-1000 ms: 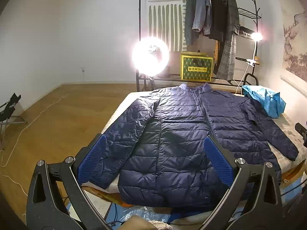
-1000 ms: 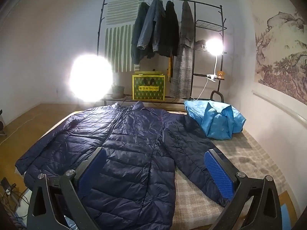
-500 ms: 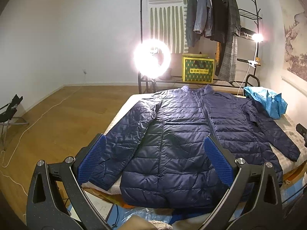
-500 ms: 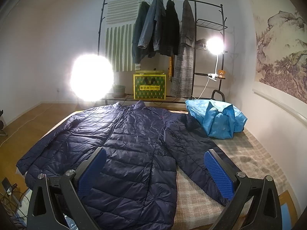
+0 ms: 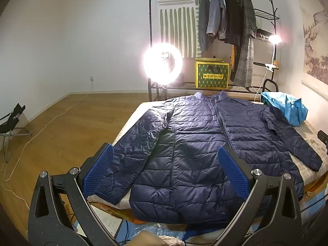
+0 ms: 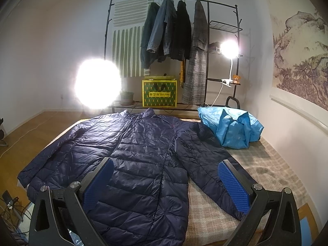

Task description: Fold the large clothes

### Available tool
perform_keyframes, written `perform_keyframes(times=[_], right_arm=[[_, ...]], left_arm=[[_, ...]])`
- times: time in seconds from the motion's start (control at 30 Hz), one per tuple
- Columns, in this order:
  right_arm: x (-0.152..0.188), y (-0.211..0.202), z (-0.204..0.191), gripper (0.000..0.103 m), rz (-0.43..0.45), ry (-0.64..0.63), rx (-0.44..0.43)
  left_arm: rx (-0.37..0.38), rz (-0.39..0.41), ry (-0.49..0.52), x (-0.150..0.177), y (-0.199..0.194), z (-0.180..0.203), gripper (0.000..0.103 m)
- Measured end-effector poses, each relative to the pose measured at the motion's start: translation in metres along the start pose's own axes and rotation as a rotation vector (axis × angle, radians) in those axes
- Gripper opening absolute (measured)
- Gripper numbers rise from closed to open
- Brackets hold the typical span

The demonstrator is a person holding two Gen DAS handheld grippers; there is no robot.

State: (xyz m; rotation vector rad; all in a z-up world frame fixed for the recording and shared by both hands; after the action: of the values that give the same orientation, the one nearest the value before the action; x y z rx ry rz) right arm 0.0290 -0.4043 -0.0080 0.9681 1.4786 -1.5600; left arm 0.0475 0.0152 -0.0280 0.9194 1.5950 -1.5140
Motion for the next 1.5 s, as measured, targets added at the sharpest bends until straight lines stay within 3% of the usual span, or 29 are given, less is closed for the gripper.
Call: perform_keyframes(times=[1.5], right_arm=[[-0.005,0.004,-0.018,0.103,0.0,0.003,-0.025]], left_arm=[[-0.041,-0.022,-0.006,0.008,0.003,-0.018,0.103]])
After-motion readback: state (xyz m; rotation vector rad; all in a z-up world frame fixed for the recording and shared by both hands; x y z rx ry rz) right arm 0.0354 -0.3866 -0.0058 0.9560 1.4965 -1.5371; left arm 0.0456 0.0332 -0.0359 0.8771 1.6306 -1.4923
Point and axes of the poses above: each gripper's, at about its wrist camera, not at the fingertips, and y roughly the way its jaws point, z to its right, x to its underside, the point moved 6 cm from there along y, roughly the way its jaws point
